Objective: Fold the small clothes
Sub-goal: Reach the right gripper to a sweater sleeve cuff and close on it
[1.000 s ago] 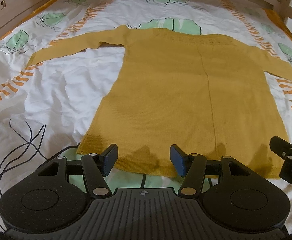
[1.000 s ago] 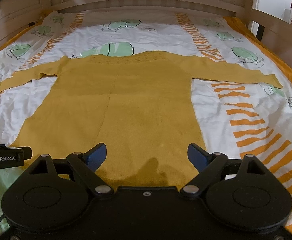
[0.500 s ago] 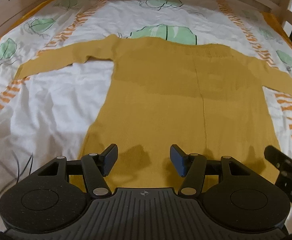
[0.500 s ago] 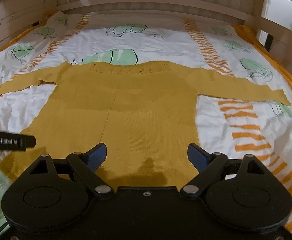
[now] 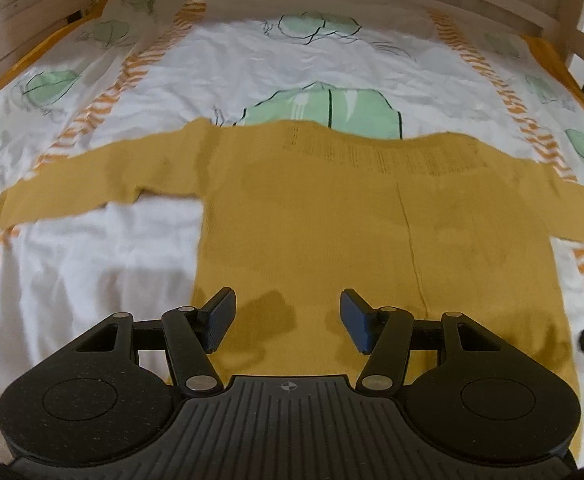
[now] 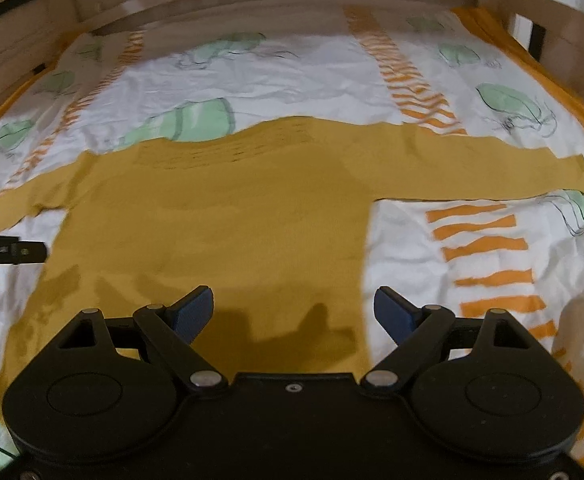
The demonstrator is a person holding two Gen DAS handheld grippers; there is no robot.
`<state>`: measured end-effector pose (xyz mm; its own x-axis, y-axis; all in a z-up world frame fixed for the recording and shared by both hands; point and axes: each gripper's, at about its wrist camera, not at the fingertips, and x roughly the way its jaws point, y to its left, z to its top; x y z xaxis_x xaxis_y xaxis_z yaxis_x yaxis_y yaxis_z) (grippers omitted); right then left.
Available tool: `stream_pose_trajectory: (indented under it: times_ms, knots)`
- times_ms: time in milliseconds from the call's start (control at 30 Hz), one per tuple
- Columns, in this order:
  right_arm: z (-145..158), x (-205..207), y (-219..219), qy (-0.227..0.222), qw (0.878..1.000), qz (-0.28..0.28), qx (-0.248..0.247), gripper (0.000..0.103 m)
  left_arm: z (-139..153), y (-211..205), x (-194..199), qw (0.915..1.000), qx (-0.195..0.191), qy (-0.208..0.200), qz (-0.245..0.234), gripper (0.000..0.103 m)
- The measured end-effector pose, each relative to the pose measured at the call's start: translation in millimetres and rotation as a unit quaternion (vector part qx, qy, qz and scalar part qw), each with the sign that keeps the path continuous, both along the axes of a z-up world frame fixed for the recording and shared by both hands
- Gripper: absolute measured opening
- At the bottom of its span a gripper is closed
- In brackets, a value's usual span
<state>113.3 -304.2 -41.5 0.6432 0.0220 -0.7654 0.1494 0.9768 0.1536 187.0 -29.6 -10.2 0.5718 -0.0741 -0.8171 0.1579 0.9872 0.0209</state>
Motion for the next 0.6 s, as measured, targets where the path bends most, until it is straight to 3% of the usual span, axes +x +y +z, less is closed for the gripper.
stream_pose_trajectory:
  times_ms: [300, 433, 600]
  knots:
    - [-23, 57, -107, 0.039, 0.994, -0.091, 0.046, 0.088, -35, -9, 73, 0.9997, 0.003, -0.004, -0.025, 0.056]
    - [-32, 71, -167, 0.042, 0.984, -0.153, 0.079, 0.088, -56, -13, 89, 0.9996, 0.017, -0.002, -0.024, 0.056]
    - [-32, 78, -235, 0.024, 0.969, -0.23, 0.089, 0.088, -82, -17, 104, 0.999, 0.019, 0.033, -0.022, 0.057]
